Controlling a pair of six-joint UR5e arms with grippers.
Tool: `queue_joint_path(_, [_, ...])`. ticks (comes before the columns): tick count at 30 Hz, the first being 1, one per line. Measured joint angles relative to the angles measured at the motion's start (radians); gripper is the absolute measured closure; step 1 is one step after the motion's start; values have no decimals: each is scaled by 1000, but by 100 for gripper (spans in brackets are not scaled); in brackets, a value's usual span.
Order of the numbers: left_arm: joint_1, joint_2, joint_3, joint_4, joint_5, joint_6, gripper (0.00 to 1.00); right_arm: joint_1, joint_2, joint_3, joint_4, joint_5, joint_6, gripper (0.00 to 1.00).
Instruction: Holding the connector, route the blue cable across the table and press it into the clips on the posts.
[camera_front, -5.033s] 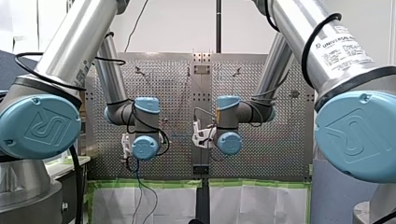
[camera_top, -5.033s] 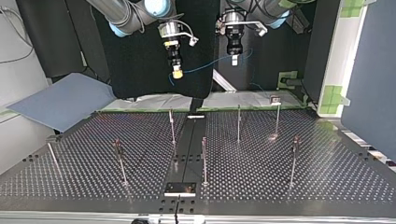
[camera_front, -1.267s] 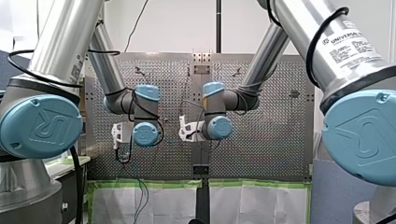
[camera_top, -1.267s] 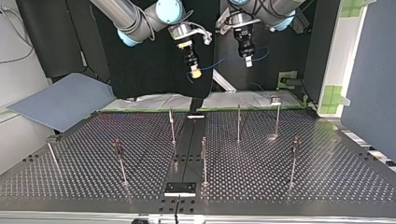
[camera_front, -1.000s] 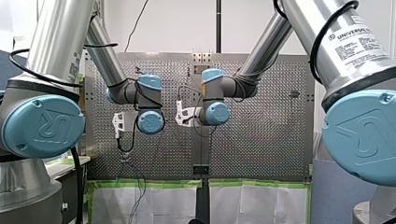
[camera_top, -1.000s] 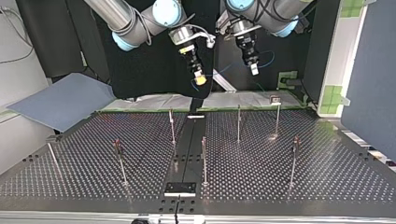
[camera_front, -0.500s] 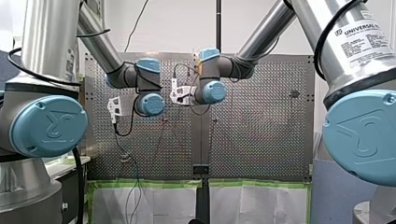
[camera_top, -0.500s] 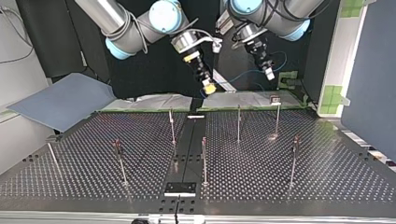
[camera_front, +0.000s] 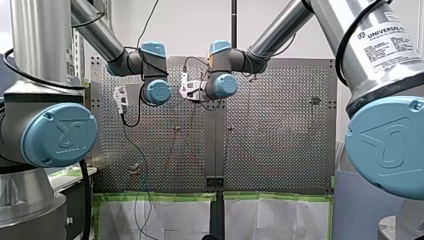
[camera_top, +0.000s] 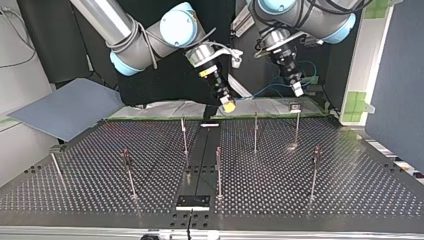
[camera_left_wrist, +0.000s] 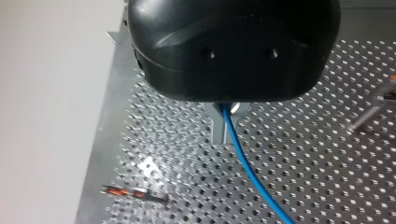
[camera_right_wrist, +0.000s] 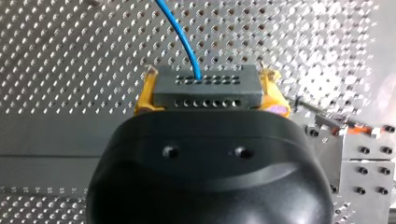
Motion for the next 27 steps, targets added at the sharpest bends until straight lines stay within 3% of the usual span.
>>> queue_joint_path(6, [14,10,5,-57,48,16,100,5,5,-50,45,-5,5,100])
queue_joint_path(17, [18,4,5,-158,80,94,100,17,6,-146,105,-1,11,100])
queue_joint_path(23, [34,2,29,-199,118,94,100,23,7,-198,111,0,16,100])
queue_joint_path(27, [64,2,62,-232,154,68,100,30,8,-233,112,1,21,100])
